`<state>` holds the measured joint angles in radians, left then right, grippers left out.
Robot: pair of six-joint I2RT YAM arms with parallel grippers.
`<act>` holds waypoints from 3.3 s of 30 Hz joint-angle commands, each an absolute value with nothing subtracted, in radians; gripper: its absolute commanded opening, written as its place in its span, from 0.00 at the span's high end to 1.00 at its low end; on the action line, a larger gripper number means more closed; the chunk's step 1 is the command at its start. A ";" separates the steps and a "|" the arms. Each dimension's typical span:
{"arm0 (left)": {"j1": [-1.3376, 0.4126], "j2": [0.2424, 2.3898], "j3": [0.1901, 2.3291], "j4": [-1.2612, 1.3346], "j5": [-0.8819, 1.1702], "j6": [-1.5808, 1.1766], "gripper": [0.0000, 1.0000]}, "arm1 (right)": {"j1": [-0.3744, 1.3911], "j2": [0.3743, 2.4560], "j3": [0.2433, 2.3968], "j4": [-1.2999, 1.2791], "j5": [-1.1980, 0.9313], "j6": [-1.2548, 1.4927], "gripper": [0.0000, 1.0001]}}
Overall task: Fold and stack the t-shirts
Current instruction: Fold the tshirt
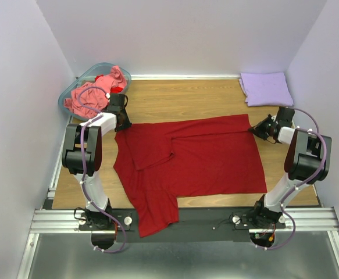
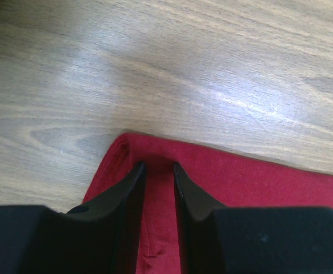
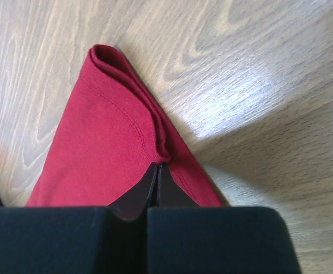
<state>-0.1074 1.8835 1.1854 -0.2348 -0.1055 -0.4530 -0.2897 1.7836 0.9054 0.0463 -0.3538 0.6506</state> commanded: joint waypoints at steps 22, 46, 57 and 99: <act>-0.114 1.884 1.215 -0.291 -0.175 -0.417 0.65 | -0.328 1.749 0.971 -0.110 -0.296 0.529 0.99; -0.155 1.761 1.204 -0.285 -0.204 -0.380 0.36 | 0.260 1.738 1.137 -0.195 -0.216 0.121 0.67; -0.235 1.528 1.080 -0.293 -0.291 -0.364 0.33 | 0.557 1.927 1.342 -0.267 -0.170 -0.068 0.66; -0.233 1.454 0.933 -0.273 -0.296 -0.357 0.34 | 0.623 2.060 1.439 -0.278 -0.172 -0.126 1.00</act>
<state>-0.2356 1.4429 0.9161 -0.2813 -0.2630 -0.3660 0.6155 2.0670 1.4223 -0.2577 -0.1696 -0.1234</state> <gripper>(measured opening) 0.664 0.015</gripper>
